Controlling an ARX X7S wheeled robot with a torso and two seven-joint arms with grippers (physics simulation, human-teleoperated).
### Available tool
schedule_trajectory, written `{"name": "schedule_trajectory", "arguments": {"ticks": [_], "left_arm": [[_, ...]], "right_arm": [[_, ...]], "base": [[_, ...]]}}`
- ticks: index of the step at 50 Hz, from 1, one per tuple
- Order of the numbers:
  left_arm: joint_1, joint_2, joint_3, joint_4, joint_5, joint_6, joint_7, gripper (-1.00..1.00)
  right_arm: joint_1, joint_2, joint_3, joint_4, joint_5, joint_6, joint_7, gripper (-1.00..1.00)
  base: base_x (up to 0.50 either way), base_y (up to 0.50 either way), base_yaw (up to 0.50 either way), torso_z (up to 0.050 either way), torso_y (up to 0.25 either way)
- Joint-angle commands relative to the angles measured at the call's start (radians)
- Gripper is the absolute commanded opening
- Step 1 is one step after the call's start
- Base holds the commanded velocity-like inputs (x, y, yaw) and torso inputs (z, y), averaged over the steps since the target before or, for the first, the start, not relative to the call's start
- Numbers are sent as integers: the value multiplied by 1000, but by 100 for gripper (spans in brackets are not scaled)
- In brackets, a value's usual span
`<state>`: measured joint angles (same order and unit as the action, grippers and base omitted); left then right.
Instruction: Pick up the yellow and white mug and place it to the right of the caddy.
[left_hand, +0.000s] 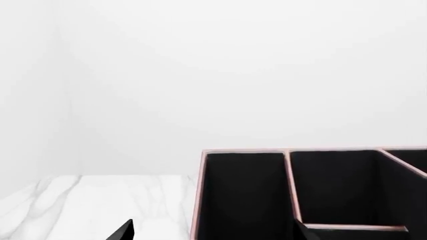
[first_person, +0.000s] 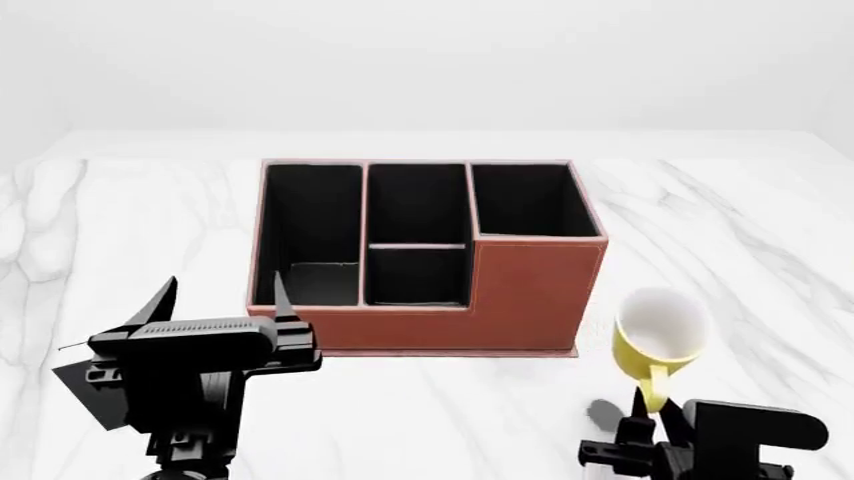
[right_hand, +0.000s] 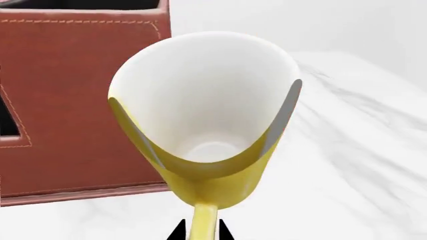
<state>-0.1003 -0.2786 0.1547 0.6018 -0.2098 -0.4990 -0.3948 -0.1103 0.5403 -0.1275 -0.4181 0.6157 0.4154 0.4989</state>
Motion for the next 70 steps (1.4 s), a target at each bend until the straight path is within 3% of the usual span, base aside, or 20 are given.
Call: {"name": "schedule_trajectory", "arguments": {"ticks": [1, 31, 70], "left_arm": [[1, -5, 2, 0, -3, 3, -4, 100], [-2, -15, 22, 3, -1, -1, -18, 100], [-6, -26, 34, 3, -12, 2, -31, 100]], "right_arm": [[44, 3, 49, 42, -7, 2, 10, -100], [371, -40, -11, 390, -18, 39, -97, -100], [702, -158, -108, 1017, -132, -110, -288, -100]], "base": [[0, 0, 0, 0, 0], [0, 0, 0, 0, 1], [0, 0, 0, 0, 1]]}}
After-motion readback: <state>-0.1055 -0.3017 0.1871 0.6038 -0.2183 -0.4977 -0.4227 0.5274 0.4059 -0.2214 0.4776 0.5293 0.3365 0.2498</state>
